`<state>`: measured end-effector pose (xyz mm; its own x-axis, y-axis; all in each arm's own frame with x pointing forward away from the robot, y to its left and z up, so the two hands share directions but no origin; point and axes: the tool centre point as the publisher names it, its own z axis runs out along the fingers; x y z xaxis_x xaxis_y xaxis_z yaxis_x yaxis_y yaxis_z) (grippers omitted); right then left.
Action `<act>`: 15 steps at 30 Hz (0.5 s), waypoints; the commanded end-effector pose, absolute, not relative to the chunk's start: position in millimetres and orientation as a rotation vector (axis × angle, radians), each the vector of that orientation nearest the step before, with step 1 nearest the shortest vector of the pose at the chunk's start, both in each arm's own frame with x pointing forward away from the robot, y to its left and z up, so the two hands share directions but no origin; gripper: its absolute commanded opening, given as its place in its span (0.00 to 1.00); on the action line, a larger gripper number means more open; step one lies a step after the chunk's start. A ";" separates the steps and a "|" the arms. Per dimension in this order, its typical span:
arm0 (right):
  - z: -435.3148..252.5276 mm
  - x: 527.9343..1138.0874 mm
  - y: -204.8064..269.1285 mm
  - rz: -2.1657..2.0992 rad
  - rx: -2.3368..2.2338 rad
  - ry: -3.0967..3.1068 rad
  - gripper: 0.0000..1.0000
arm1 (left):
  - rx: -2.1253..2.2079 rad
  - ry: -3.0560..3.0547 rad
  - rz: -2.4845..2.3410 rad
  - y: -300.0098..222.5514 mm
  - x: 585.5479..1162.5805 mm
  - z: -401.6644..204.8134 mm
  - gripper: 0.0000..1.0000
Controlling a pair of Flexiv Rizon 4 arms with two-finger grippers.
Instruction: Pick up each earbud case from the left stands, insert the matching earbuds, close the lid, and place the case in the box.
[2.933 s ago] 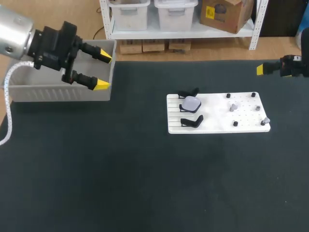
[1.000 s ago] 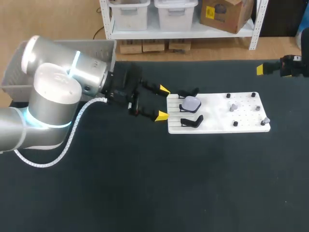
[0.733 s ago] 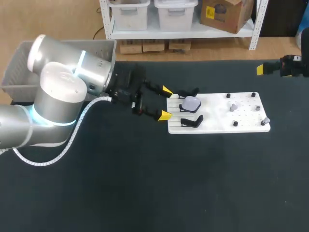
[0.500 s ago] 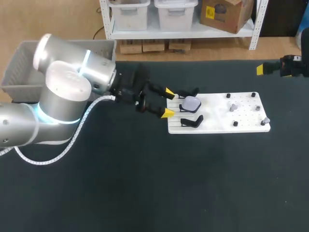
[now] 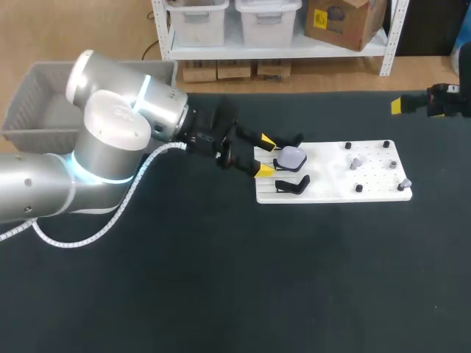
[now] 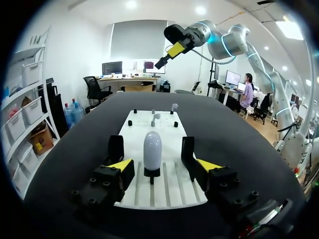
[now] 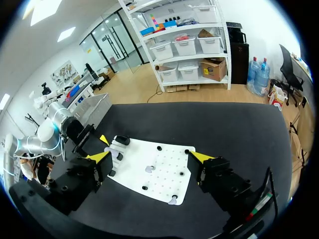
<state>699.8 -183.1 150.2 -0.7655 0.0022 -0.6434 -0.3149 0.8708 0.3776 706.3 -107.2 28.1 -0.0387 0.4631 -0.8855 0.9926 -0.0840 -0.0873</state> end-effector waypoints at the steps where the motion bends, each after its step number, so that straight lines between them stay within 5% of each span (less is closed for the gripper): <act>1: 150.4 699.3 -183.4 0.625 -0.226 2.375 1.00 | 1.620 1.553 -1.086 -114.3 715.8 23.3 0.77; 15: 150.4 699.3 -183.4 0.625 -0.226 2.375 1.00 | 1.623 1.553 -1.110 -125.5 719.2 16.5 0.62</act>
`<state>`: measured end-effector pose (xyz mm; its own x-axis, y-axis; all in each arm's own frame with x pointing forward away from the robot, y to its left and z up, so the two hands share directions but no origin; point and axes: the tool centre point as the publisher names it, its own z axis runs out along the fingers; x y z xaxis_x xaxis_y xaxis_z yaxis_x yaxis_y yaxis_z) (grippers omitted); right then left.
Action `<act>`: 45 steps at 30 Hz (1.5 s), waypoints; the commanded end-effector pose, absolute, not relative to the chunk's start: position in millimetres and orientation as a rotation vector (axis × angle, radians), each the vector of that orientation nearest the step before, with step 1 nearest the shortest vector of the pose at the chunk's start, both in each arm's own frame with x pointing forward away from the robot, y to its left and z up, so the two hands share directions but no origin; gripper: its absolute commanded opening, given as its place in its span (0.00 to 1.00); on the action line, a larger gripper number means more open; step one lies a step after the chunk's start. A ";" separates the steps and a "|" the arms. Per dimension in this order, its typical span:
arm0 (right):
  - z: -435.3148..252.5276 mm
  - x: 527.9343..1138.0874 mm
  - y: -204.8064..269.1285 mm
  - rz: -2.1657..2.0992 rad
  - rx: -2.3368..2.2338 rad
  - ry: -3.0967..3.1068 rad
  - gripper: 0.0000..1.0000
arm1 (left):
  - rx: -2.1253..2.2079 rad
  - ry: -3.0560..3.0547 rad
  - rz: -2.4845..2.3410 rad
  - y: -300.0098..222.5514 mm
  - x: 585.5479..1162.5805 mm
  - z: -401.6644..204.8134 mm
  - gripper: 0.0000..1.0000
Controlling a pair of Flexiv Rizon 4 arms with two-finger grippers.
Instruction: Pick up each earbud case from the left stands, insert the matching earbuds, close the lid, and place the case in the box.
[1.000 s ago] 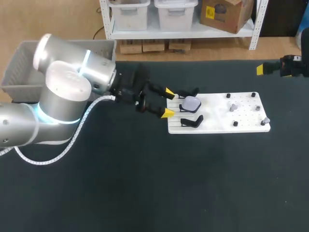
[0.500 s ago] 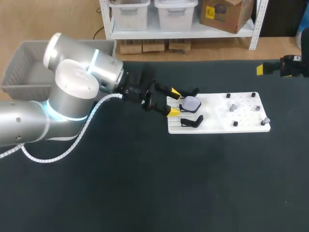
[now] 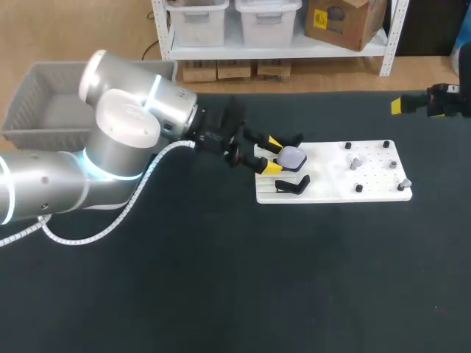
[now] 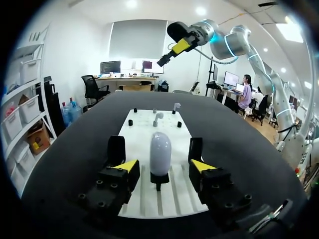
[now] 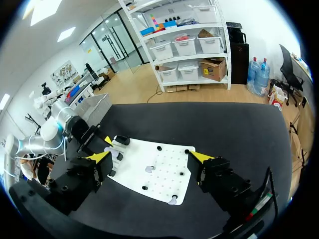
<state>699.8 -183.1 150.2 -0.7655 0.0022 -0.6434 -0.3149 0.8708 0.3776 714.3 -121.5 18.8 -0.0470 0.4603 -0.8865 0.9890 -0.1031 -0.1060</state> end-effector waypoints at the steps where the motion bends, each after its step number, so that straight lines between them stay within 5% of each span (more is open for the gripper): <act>1: 150.4 699.3 -183.4 0.625 -0.226 2.375 1.00 | 1.622 1.553 -1.111 -126.2 719.3 16.5 0.60; 10: 150.4 699.3 -183.4 0.625 -0.226 2.375 1.00 | 1.624 1.546 -1.121 -132.3 719.9 14.6 0.50; 28: 150.4 699.3 -183.4 0.625 -0.226 2.375 1.00 | 1.613 1.531 -1.145 -140.5 716.8 12.4 0.46; 33: 150.4 699.3 -183.4 0.625 -0.226 2.375 1.00 | 1.613 1.528 -1.147 -141.8 714.2 12.4 0.22; 34: 150.4 699.3 -183.4 0.625 -0.226 2.375 1.00 | 1.614 1.528 -1.143 -141.6 713.7 12.3 0.05; 35: 150.4 699.3 -183.4 0.625 -0.226 2.375 1.00 | 1.614 1.527 -1.142 -141.2 712.9 12.6 0.00; 45: 150.4 699.3 -183.4 0.625 -0.226 2.375 1.00 | 1.569 1.426 -1.075 -129.0 702.7 52.8 0.00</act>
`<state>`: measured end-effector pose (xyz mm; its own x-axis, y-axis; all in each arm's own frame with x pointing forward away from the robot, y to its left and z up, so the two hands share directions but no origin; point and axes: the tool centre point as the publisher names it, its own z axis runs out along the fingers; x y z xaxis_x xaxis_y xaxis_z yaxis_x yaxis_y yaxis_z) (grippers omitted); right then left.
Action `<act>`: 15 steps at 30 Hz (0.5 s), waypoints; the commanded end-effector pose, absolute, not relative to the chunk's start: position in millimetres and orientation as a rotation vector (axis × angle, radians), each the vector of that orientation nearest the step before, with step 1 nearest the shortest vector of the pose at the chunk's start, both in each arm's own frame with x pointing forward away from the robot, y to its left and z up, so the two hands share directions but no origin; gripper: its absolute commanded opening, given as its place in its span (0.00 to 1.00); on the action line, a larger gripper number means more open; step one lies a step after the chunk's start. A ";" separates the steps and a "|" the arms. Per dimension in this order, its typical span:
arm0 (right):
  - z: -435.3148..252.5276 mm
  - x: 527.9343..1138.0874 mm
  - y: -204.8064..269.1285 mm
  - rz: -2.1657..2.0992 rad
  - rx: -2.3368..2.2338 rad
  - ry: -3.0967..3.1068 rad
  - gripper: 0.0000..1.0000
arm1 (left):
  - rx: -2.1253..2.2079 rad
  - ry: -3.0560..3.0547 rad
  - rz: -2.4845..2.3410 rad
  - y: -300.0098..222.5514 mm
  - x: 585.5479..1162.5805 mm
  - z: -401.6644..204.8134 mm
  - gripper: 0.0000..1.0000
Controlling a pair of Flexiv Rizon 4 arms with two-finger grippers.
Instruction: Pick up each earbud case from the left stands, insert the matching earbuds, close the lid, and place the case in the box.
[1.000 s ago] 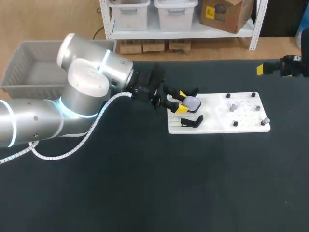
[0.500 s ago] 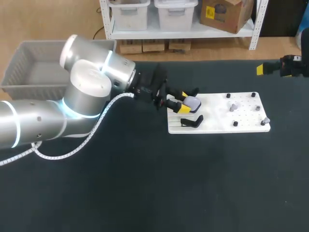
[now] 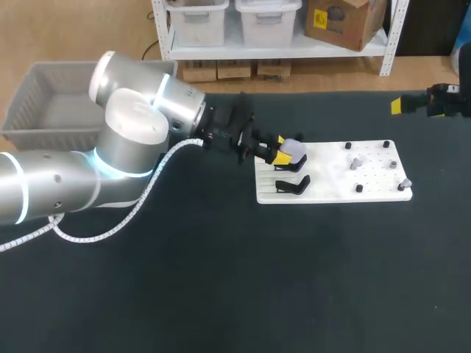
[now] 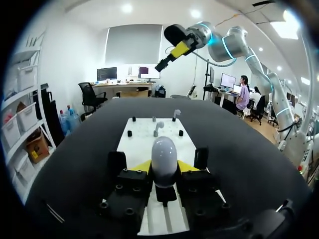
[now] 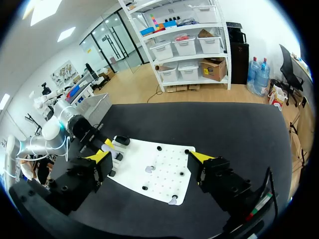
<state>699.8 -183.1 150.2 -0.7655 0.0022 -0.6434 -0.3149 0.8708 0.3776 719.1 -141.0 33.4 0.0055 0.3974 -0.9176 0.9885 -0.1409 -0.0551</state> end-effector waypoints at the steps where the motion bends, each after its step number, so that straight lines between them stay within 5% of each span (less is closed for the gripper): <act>1: 150.4 699.3 -183.4 0.625 -0.226 2.375 1.00 | 1.554 1.402 -1.072 -127.4 701.0 61.5 0.00; 15: 150.4 699.3 -183.4 0.625 -0.226 2.375 1.00 | 1.353 1.156 -1.125 -132.4 685.1 142.9 0.00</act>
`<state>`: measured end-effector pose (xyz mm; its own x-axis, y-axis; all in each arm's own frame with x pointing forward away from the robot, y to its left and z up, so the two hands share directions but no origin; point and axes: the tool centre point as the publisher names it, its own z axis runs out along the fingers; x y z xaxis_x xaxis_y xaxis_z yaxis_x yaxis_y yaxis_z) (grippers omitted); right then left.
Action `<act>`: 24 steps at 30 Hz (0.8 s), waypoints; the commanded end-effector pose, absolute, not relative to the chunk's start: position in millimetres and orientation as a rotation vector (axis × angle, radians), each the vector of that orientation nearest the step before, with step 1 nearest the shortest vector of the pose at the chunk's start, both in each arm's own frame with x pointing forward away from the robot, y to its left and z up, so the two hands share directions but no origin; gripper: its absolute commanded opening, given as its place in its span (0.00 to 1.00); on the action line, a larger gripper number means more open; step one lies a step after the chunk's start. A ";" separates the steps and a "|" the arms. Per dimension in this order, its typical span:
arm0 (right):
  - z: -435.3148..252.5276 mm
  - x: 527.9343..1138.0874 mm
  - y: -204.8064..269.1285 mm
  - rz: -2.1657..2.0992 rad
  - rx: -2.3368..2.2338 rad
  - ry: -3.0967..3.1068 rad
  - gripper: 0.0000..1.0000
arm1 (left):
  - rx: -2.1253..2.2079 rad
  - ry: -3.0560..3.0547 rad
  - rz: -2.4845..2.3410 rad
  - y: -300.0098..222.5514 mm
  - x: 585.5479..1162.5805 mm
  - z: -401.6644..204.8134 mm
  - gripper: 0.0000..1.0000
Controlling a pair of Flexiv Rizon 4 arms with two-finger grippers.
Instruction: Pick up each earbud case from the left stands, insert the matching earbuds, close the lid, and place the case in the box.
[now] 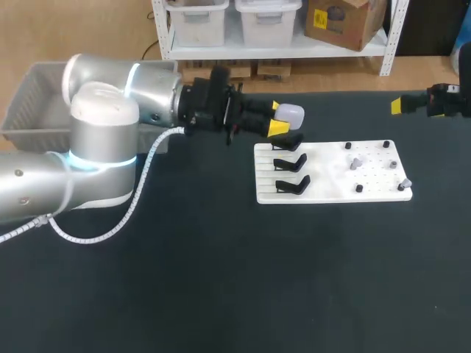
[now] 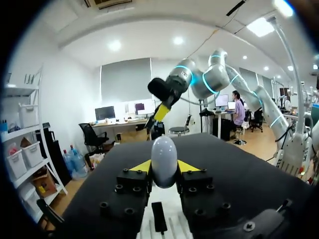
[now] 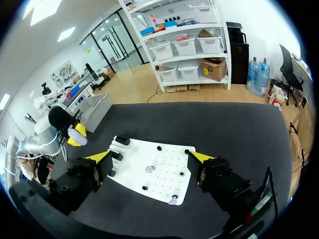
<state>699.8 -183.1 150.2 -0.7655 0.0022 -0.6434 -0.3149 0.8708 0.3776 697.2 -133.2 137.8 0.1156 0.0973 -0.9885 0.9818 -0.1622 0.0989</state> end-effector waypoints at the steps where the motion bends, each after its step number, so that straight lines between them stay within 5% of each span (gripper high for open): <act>1: 150.4 699.3 -183.4 0.625 -0.226 2.375 1.00 | 1.353 1.156 -1.122 -133.9 683.8 144.5 0.00; 24: 150.4 699.3 -183.4 0.625 -0.226 2.375 1.00 | 1.304 1.173 -1.227 -144.6 672.3 139.0 0.00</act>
